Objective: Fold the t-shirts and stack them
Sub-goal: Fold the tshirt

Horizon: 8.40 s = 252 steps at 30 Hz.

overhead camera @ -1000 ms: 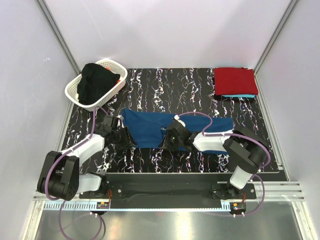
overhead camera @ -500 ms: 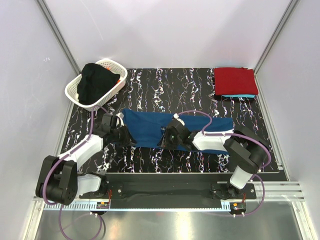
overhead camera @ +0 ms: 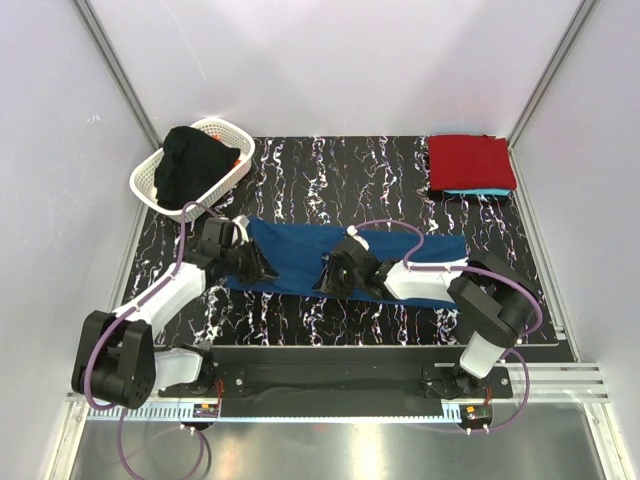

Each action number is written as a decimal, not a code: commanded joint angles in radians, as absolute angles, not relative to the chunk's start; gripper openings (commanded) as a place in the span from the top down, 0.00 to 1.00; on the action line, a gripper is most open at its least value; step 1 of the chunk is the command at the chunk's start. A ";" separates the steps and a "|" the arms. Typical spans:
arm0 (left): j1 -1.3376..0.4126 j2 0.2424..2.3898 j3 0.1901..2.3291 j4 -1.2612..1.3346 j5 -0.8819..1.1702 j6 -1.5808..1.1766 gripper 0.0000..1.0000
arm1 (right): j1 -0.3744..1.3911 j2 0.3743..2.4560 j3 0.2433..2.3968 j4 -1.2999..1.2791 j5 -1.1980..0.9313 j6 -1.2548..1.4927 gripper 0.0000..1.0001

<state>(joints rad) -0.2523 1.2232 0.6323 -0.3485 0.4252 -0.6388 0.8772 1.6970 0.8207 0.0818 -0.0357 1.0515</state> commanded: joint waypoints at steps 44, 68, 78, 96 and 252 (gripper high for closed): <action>-0.249 1.342 0.788 -0.374 0.373 -0.641 0.63 | 0.884 1.709 0.890 0.008 0.090 1.146 0.64; -0.245 1.400 0.830 -0.371 0.359 -0.638 0.63 | 0.885 1.681 0.890 0.117 0.126 1.198 1.00; -0.199 1.483 0.919 -0.408 0.307 -0.649 0.60 | 0.761 1.718 0.925 0.176 0.035 1.223 0.98; -0.187 1.407 0.890 -0.425 0.288 -0.574 0.51 | 0.701 1.743 0.970 0.207 -0.081 1.233 0.70; -0.190 1.517 0.930 -0.411 0.250 -0.540 0.69 | 0.782 1.855 1.138 -0.057 0.149 0.927 0.86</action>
